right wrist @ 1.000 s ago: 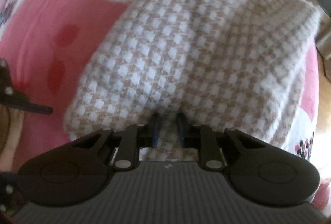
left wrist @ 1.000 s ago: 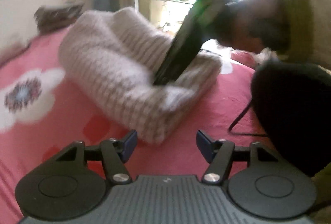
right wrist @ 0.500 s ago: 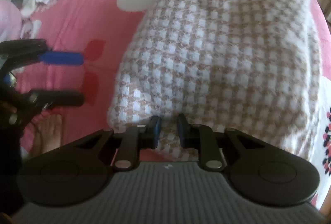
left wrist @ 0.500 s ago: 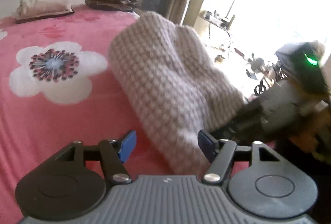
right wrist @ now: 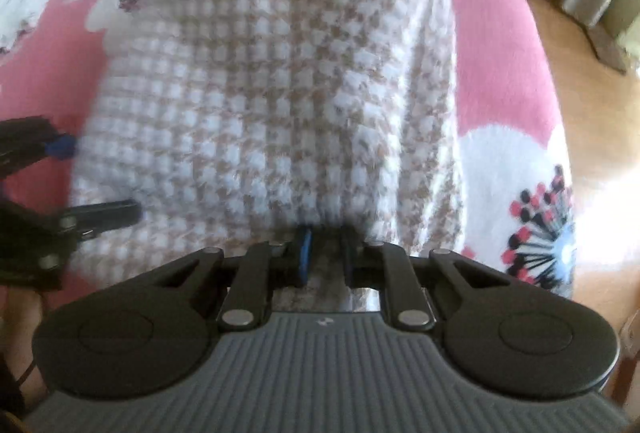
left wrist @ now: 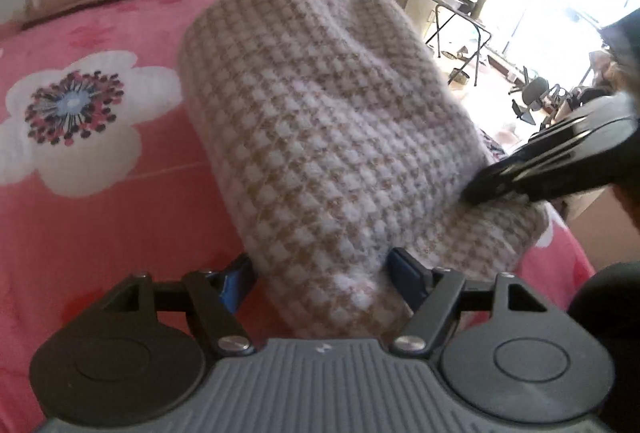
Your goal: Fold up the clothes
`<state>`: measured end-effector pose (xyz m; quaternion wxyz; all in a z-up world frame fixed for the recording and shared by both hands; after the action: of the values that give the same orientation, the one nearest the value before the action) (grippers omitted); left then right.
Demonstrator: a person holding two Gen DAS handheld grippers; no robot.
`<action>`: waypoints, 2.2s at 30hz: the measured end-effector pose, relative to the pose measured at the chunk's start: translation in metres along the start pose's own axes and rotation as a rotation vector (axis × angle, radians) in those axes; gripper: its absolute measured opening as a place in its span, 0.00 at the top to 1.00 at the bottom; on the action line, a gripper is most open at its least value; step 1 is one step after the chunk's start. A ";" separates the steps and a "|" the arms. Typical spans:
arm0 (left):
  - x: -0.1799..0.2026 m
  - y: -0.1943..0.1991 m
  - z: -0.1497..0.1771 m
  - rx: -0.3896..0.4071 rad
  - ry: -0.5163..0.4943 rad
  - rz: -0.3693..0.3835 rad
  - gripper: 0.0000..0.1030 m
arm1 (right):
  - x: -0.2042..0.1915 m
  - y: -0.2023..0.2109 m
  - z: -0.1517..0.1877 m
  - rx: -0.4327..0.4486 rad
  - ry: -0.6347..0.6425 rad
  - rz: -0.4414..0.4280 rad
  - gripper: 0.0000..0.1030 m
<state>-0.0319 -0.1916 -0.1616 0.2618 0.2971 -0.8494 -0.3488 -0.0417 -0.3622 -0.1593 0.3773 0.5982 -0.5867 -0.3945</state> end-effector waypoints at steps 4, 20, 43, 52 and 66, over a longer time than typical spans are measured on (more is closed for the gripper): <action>0.004 -0.002 -0.001 -0.006 -0.011 -0.022 0.28 | 0.037 0.038 -0.004 0.133 -0.165 -0.059 0.82; 0.015 -0.015 -0.006 -0.015 -0.062 -0.087 0.20 | 0.045 -0.003 -0.041 0.206 -0.334 -0.302 0.45; 0.058 -0.032 -0.018 -0.035 -0.175 -0.260 0.08 | 0.064 0.013 -0.033 0.288 -0.258 -0.241 0.74; 0.057 -0.031 -0.018 -0.036 -0.167 -0.261 0.08 | 0.089 0.044 0.027 0.195 -0.471 -0.424 0.55; 0.052 -0.030 -0.019 -0.026 -0.161 -0.235 0.08 | 0.069 0.011 0.044 0.105 -0.447 -0.466 0.68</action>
<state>-0.0457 -0.2528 -0.1603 0.1541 0.3623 -0.8224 -0.4107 -0.0864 -0.4312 -0.1689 0.1074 0.6337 -0.5218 -0.5609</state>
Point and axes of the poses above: each gripper's, at about its wrist camera, not at the fingertips, and y roughly against the way its jaws point, x to its right, z to its underside, the point moved 9 cm from there along -y, roughly the way its jaws point, and after that the axes turned 1 degree about z, right-handed, at the moved point
